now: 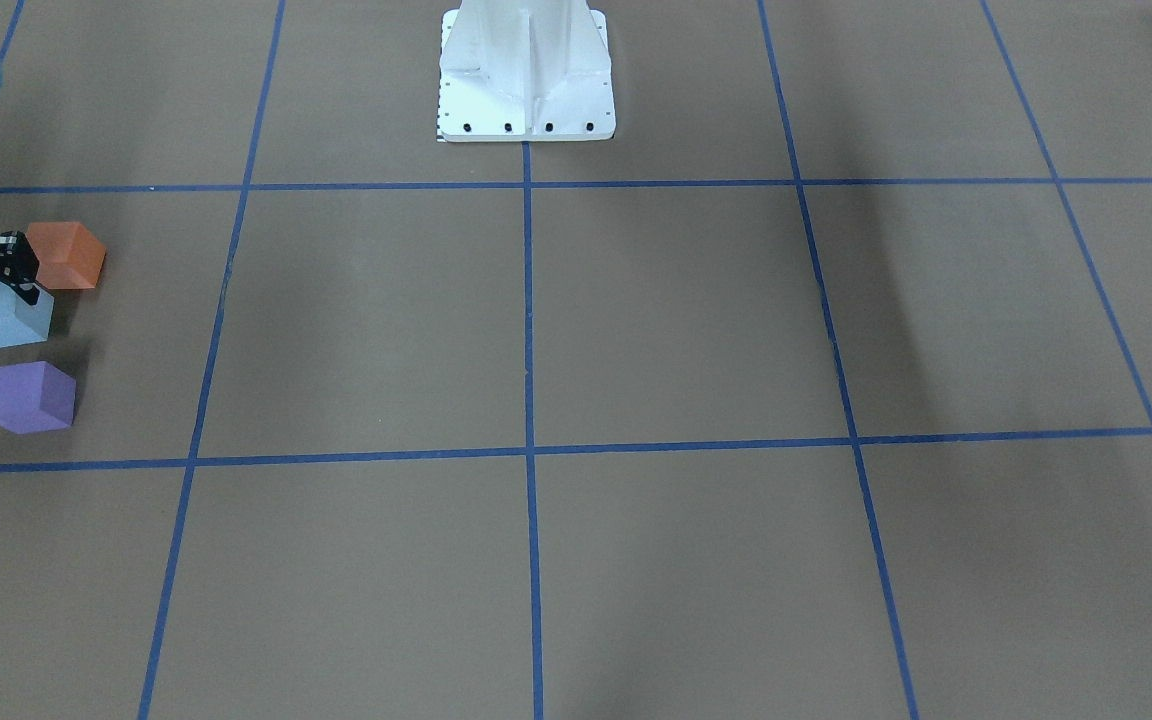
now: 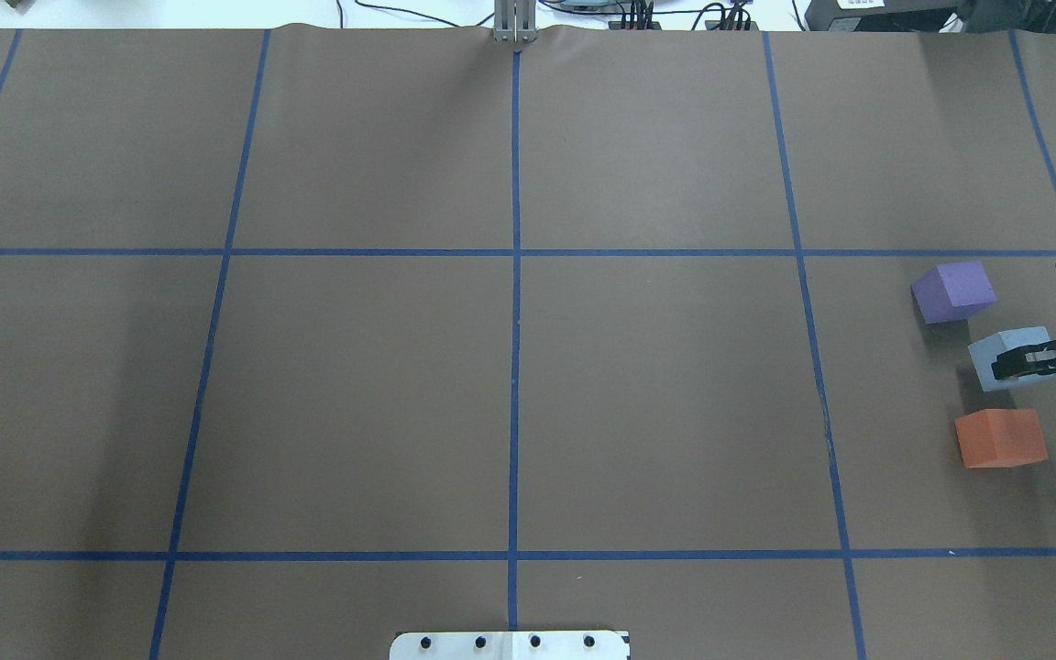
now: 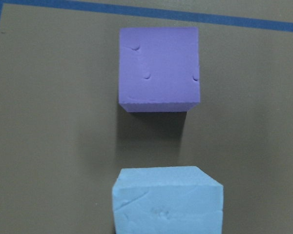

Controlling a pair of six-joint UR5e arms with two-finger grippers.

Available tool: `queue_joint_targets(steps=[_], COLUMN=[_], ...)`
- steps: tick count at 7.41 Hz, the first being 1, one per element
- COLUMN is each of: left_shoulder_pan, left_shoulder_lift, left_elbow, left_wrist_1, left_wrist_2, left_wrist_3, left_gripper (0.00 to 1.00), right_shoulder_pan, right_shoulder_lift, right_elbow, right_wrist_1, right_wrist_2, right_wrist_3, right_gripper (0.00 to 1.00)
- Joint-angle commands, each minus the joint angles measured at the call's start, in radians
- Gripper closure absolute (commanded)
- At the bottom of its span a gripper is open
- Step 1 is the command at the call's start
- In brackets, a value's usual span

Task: Place blue block between orange and purple blocks
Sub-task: 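Lower the light blue cube, open the right gripper and lift away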

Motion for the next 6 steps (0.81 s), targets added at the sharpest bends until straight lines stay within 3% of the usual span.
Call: queue_joint_targets(steps=[1, 2, 4, 6], left_shoulder_pan=[0.0, 0.001, 0.0, 0.0], left_shoulder_lift=[0.0, 0.0, 0.0, 0.0], left_elbow=[0.0, 0.0, 0.0, 0.0], left_wrist_1=[0.0, 0.0, 0.0, 0.0], left_wrist_2=[-0.001, -0.002, -0.014, -0.013], left_wrist_3=[0.001, 0.001, 0.0, 0.003], left_gripper=[0.0, 0.0, 0.0, 0.0], right_shoulder_pan=[-0.001, -0.001, 0.041, 0.159], right_shoulder_lift=[0.044, 0.05, 0.042, 0.009], right_elbow=[-0.001, 0.002, 0.022, 0.016], right_wrist_1=[-0.006, -0.011, -0.017, -0.038], right_wrist_2=[-0.005, -0.005, 0.033, 0.138], right_wrist_3=[0.004, 0.004, -0.018, -0.171], right_gripper=[0.11, 0.02, 0.01, 0.01])
